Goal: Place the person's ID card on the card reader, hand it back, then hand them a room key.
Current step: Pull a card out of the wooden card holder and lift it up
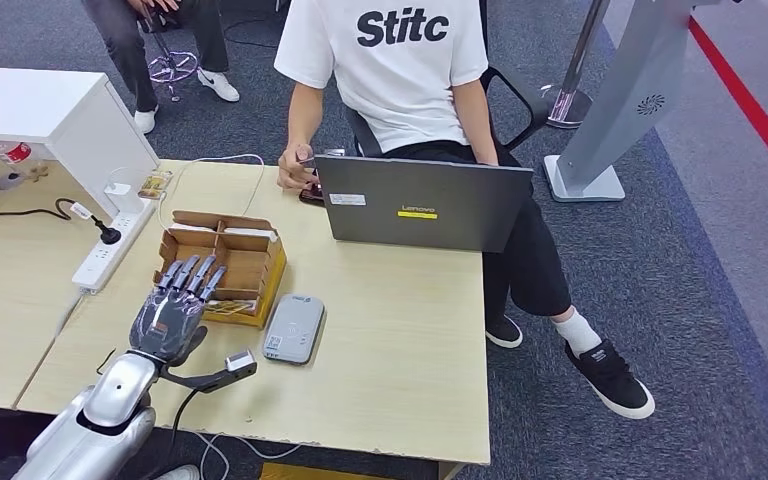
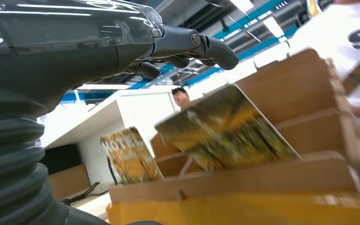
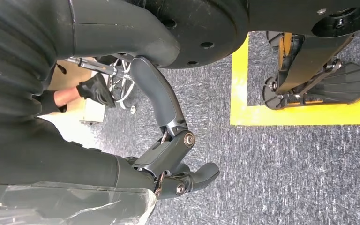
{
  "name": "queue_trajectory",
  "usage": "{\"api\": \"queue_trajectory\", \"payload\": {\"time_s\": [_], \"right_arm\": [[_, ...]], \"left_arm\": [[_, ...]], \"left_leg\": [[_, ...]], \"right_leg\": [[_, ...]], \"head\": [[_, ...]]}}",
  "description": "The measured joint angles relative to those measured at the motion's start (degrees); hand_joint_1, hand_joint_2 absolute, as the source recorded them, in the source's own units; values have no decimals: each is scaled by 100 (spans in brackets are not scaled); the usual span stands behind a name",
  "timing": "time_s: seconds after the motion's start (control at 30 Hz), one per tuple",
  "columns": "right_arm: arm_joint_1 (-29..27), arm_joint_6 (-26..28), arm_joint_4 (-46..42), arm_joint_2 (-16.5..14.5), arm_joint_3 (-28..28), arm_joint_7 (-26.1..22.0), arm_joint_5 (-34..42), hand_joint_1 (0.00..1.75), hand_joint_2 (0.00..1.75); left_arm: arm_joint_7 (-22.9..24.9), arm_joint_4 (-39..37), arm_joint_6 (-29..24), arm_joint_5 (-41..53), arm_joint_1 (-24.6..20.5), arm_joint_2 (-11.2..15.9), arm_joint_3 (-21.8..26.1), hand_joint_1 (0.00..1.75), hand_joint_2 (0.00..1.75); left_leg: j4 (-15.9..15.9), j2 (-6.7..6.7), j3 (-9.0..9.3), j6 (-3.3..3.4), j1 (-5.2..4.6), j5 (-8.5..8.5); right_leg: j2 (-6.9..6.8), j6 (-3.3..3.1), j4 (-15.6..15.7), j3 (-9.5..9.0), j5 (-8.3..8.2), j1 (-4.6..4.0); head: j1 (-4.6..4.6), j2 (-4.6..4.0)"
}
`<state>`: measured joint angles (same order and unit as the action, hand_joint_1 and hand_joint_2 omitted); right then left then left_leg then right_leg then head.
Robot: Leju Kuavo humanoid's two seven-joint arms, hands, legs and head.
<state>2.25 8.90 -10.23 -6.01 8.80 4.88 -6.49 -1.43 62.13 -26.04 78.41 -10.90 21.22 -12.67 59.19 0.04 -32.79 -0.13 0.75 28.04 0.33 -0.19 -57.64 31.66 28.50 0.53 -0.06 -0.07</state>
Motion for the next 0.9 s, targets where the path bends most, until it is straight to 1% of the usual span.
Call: {"api": "queue_trajectory", "payload": {"time_s": [0.13,0.23,0.33,0.6,0.9], "right_arm": [[2,2,0,-1,1,4,-22,0,175],[3,8,0,-5,4,12,-42,0,175],[3,12,0,-7,30,12,-55,0,175],[3,-3,0,-9,128,-4,-73,0,175],[2,-4,0,-9,145,-16,-94,0,175]], "left_arm": [[-20,-177,-397,5,-84,-99,147,0,175],[-122,-254,-547,-25,-109,-199,224,0,175],[-210,-302,-486,-87,-120,-287,256,0,175],[-405,-346,-51,-425,-124,-475,259,0,175],[-728,-333,-159,-896,-102,-590,261,0,175]], "left_leg": [[0,0,0,0,-1,0],[1,0,0,0,-2,0],[1,0,0,0,-2,0],[1,0,0,0,-1,0],[1,0,0,0,-1,0]], "right_leg": [[0,0,0,0,0,0],[0,0,0,0,0,0],[0,0,0,0,0,1],[0,0,0,1,0,1],[0,0,0,0,0,1]], "head": [[-1,0],[0,0],[0,0],[-1,0],[-1,0]]}}
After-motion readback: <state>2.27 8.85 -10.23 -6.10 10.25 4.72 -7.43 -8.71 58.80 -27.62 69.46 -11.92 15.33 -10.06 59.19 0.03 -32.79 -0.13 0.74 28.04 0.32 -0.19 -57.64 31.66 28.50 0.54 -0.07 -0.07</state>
